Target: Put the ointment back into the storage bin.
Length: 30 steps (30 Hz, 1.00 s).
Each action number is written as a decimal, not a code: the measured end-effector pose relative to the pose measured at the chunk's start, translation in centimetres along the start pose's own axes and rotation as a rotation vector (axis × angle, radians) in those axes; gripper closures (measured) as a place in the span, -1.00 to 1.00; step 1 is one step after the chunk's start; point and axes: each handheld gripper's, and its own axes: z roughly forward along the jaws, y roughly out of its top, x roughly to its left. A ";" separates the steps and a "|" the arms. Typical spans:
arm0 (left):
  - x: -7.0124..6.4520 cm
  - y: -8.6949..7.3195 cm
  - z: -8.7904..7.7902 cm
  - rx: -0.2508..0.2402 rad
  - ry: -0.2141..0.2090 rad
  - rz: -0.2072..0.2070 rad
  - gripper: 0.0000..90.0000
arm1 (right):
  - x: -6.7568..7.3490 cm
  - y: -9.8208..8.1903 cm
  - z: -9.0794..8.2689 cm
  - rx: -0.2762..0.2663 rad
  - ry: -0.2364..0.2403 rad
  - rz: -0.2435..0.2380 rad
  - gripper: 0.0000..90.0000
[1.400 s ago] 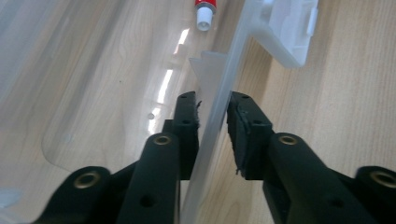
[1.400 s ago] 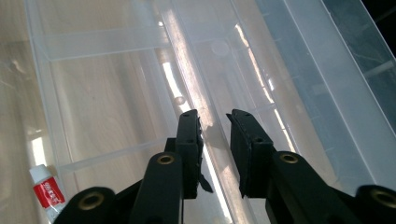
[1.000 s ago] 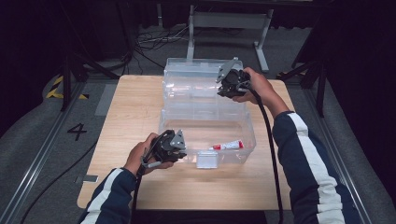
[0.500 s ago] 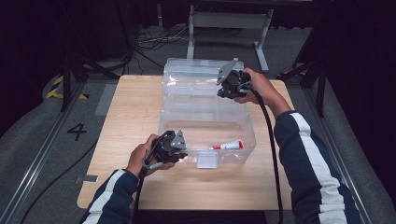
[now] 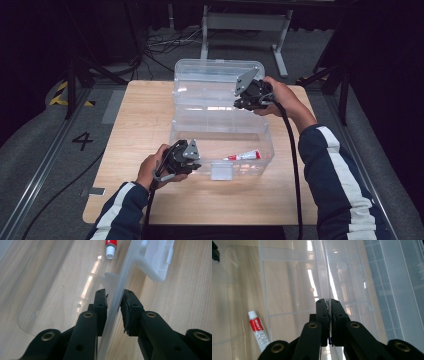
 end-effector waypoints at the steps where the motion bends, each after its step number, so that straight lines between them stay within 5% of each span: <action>1: 0.0 0.0 0.0 0.000 0.000 0.000 0.68 | 0.0 0.0 0.0 0.000 0.000 0.000 0.94; 21: 0.4 0.2 0.4 -0.012 0.014 0.001 0.65 | 0.7 -0.1 -0.7 0.013 0.007 -0.006 0.95; 30: 0.3 0.2 0.4 -0.012 0.016 0.004 0.64 | 1.5 -0.5 -1.1 -0.022 0.013 0.009 0.95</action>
